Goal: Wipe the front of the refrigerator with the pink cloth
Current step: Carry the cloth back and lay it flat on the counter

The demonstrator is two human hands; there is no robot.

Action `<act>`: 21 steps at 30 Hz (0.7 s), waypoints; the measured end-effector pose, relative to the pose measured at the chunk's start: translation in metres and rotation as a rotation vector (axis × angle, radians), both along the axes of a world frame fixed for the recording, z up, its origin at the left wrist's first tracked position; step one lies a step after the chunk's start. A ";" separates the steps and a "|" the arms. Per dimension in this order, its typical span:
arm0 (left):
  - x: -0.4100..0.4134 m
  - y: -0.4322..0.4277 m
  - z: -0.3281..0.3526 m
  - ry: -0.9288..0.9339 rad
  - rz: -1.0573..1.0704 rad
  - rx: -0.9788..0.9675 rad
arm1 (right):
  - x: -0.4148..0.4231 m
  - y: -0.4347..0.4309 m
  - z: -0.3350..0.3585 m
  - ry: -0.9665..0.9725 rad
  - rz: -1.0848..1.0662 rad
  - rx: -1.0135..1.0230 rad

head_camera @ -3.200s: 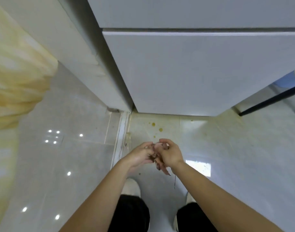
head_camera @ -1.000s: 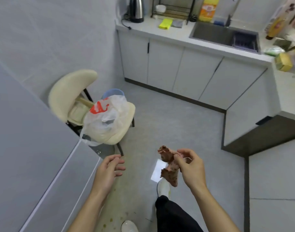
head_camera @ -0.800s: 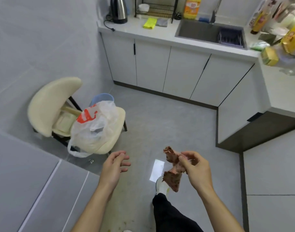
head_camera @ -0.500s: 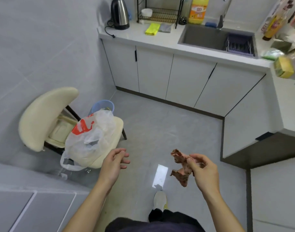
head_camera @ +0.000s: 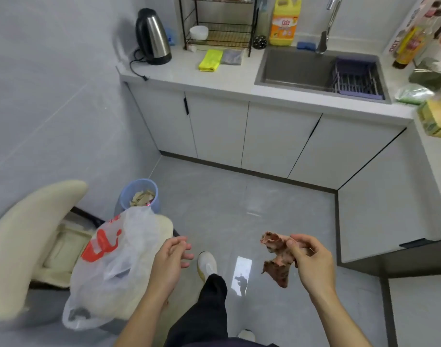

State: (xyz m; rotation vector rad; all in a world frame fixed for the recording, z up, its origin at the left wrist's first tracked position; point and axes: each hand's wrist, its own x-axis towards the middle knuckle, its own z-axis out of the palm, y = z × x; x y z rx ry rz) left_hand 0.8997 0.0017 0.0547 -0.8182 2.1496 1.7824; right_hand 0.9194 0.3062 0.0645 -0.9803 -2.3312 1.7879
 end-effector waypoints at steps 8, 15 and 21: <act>-0.172 -0.032 -0.011 -0.065 -0.162 -0.004 | -0.133 -0.036 0.001 -0.023 -0.077 -0.002; -0.281 -0.051 0.003 -0.053 -0.168 0.022 | -0.229 -0.069 0.000 -0.028 -0.082 0.036; -0.347 -0.055 0.004 -0.078 -0.132 0.062 | -0.309 -0.087 -0.002 -0.019 -0.057 0.038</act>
